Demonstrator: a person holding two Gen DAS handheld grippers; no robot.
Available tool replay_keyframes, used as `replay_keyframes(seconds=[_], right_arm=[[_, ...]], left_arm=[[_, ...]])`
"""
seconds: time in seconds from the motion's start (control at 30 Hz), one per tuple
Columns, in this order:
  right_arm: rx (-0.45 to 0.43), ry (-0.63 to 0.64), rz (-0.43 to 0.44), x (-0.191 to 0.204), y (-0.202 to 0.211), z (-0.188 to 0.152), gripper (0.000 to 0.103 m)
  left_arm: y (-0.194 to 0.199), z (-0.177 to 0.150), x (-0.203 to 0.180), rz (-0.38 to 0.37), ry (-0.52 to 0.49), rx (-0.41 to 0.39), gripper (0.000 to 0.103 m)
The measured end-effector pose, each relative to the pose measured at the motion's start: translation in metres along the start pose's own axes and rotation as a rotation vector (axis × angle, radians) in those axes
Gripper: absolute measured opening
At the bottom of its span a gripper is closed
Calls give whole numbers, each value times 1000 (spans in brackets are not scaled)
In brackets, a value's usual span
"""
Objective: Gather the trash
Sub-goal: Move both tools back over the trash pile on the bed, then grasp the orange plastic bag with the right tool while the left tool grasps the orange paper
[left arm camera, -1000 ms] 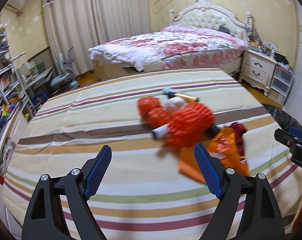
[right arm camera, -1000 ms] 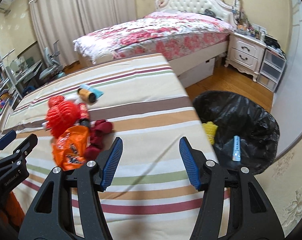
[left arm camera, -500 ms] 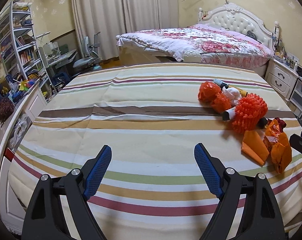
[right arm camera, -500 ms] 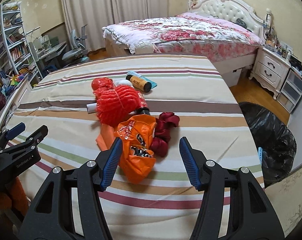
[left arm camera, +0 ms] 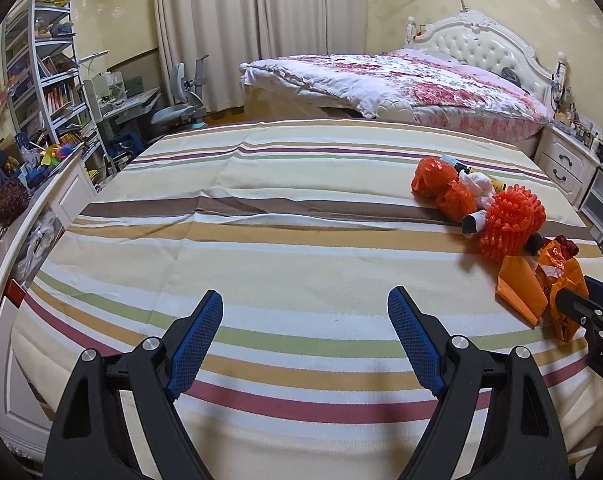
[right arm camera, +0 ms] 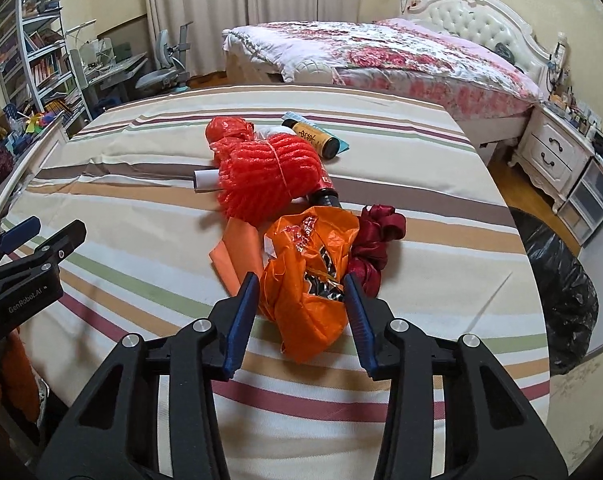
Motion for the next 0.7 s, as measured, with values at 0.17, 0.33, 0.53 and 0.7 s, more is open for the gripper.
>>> replay_keyframes(seconds=[0.17,0.33,0.53,0.7], right_arm=[[-10,1,1,1,3,1,40],[-41,-4,2,-2,13,8,40],[-71,-38,-19,-19,22,18,40],[-95,-77,-44,-39,29,24,40]], left_arm=[[1,0,-4,-13,-8,-2,82],[3,2,-10,-21,-16,-8,82],[5,8,-21,-38,-30,-18,82],[6,11,-36,-66,-49,-19,82]])
Point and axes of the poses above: each gripper's, at about its wrist camera, not at the fingertips, and y roughly against the way its jaws point, x to its left, z to its top, the point moved 4 cm from there along -y, roughly the way its jaws point, and after that the axes turned 8 degrees about -y, right-handed, at the moved point
